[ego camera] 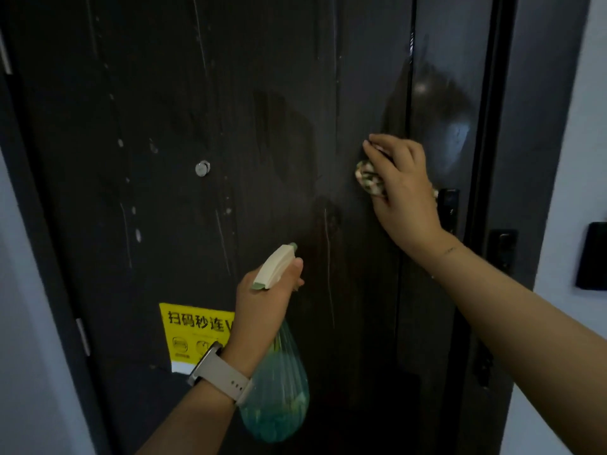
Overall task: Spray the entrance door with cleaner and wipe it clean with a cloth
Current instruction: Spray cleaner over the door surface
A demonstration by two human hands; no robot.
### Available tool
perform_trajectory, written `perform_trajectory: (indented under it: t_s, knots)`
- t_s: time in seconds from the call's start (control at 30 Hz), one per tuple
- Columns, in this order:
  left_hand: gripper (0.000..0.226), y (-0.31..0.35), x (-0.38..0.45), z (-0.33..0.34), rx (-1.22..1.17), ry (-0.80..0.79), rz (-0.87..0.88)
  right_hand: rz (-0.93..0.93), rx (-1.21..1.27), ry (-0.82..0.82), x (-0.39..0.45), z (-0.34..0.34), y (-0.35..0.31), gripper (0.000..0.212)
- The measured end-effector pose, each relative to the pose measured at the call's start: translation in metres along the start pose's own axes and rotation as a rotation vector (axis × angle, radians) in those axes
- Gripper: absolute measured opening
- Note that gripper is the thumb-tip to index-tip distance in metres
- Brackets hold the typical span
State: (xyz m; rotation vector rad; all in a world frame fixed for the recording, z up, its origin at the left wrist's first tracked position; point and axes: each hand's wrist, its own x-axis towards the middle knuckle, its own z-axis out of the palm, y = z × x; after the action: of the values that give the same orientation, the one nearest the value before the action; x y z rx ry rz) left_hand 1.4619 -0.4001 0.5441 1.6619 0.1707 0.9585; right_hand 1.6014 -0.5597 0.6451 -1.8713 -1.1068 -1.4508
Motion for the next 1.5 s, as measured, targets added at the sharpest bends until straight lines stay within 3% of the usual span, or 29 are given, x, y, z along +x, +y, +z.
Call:
perform_trajectory:
  t_s: [0.2,0.33,0.43,0.53,0.67,0.83,1.03,1.2,1.3,1.5]
  knots:
    - [0.010,-0.040,-0.040,-0.054,-0.131,0.092,-0.079,0.148,0.478,-0.145,-0.096,0.044,-0.067,0.054]
    - [0.010,-0.085,-0.063,-0.113,-0.098,0.122,-0.121,0.313,0.680,-0.338,-0.164,0.087,-0.118,0.056]
    - [0.028,-0.128,-0.074,-0.161,-0.159,0.223,-0.225,0.435,0.751,-0.445,-0.199,0.125,-0.160,0.052]
    - [0.041,-0.182,-0.076,-0.216,-0.135,0.255,-0.287,0.429,0.700,-0.530,-0.223,0.173,-0.203,0.054]
    - [0.004,-0.260,-0.069,-0.287,-0.019,0.158,-0.381,0.460,0.677,-0.616,-0.236,0.234,-0.263,0.050]
    - [0.014,-0.333,-0.057,-0.348,0.050,-0.008,-0.469,0.508,0.562,-0.686,-0.247,0.291,-0.311,0.047]
    - [0.014,-0.396,-0.037,-0.379,0.011,0.001,-0.715,0.653,0.375,-0.502,-0.264,0.317,-0.331,0.048]
    - [0.003,-0.422,-0.031,-0.393,-0.002,-0.032,-0.781,0.702,0.287,-0.552,-0.272,0.332,-0.350,0.054]
    - [0.008,-0.433,-0.035,-0.397,-0.023,-0.081,-0.865,0.715,0.295,-0.597,-0.273,0.342,-0.362,0.056]
    - [0.016,-0.460,-0.047,-0.416,0.010,-0.167,-0.829,0.743,0.292,-0.608,-0.278,0.356,-0.376,0.055]
